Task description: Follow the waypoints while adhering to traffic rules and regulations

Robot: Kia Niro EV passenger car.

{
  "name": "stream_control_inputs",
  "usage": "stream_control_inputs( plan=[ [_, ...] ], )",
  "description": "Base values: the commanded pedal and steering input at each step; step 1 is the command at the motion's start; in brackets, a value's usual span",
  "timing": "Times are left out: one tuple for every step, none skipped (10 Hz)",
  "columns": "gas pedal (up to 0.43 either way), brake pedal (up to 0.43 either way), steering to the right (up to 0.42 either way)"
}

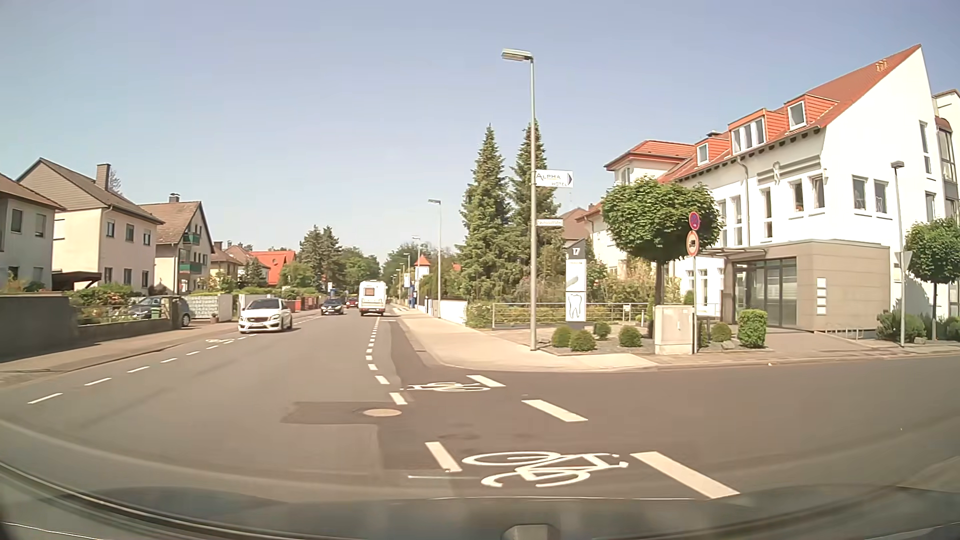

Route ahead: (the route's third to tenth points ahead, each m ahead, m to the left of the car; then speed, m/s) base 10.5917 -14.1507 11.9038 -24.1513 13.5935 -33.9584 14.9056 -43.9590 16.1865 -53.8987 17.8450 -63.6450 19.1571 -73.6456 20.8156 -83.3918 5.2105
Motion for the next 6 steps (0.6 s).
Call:
stream_control_inputs(
  plan=[
    [0.000, 0.238, 0.341],
    [0.000, 0.220, 0.377],
    [0.000, 0.159, 0.429],
    [0.000, 0.000, 0.473],
    [0.000, 0.000, 0.505],
    [0.000, 0.000, 0.530]
  ],
)
